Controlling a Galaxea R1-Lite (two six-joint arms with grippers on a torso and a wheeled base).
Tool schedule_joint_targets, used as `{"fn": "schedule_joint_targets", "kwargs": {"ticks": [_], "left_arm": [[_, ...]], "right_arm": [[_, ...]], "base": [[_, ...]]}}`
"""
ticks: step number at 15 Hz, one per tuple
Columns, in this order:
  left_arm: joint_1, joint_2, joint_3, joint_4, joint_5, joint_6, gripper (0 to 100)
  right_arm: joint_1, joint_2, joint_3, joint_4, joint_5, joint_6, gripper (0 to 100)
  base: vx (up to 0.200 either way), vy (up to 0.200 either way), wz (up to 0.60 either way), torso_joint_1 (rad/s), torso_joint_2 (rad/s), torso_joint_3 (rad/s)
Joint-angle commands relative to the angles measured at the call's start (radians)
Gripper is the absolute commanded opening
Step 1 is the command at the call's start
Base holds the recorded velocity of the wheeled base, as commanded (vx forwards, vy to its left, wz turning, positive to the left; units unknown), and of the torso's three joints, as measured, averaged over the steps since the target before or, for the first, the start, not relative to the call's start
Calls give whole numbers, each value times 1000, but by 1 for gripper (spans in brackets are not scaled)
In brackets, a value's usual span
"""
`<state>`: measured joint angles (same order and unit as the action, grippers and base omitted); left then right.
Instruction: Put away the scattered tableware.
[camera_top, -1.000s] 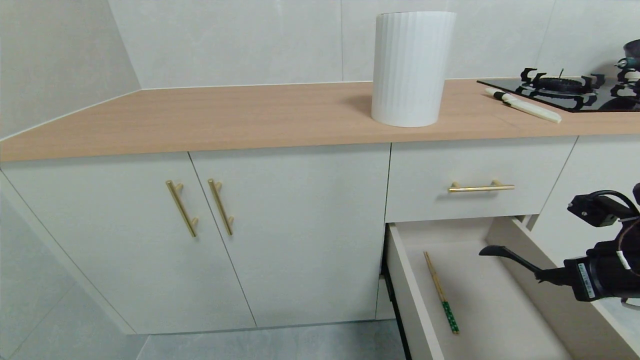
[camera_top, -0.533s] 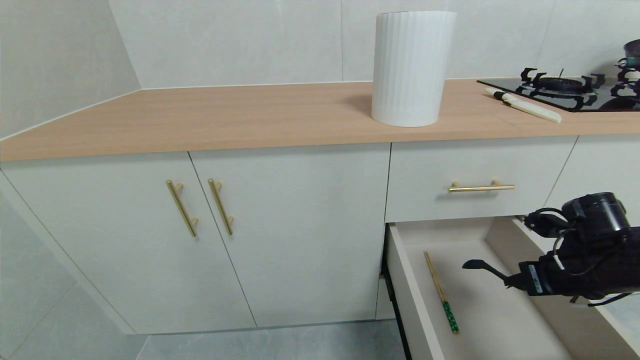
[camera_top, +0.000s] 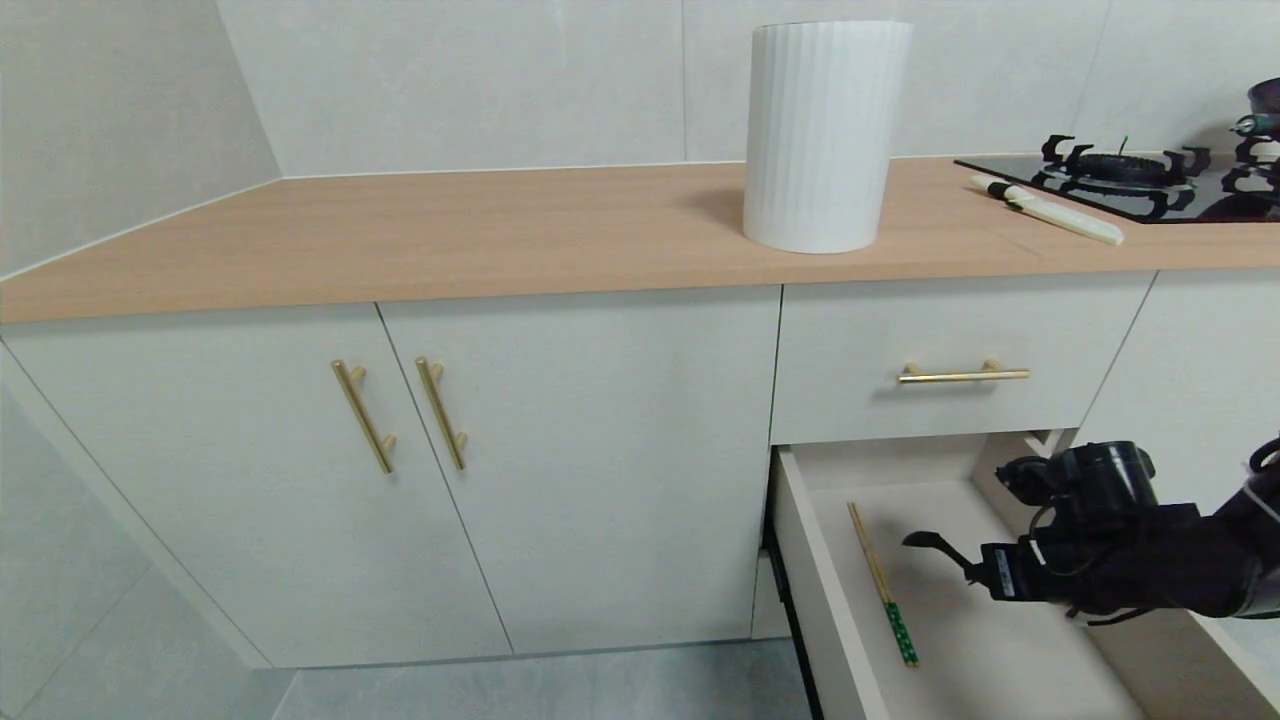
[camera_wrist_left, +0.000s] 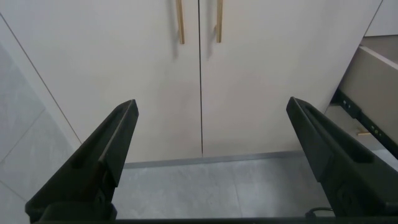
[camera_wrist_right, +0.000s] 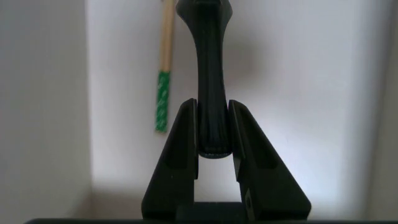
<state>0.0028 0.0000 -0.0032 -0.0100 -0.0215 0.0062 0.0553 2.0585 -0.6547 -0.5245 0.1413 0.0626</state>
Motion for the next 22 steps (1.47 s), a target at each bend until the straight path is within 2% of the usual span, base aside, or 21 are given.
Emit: {"fn": "schedule_joint_targets", "kwargs": {"ticks": [1,5,8,10,19,20,22], "left_arm": [[0,0,0,-1,0,0,100],[0,0,0,-1,0,0,100],[0,0,0,-1,0,0,100],[0,0,0,-1,0,0,100],[0,0,0,-1,0,0,100],[0,0,0,-1,0,0,100],[0,0,0,-1,0,0,100]], "right_arm": [[12,84,6,-37,-11,0,0],[23,157,7,-150,-35,3,0],[54,229,3,-252,-123,43,0],[55,247,7,-295,-138,43,0],[55,241,9,-298,-141,45,0],[55,241,9,-298,-141,45,100],[55,239,10,-298,-141,45,100]], "base": [[0,0,0,0,0,0],[0,0,0,0,0,0],[0,0,0,0,0,0],[0,0,0,0,0,0],[0,0,0,0,0,0],[0,0,0,0,0,0],[0,0,0,0,0,0]]}}
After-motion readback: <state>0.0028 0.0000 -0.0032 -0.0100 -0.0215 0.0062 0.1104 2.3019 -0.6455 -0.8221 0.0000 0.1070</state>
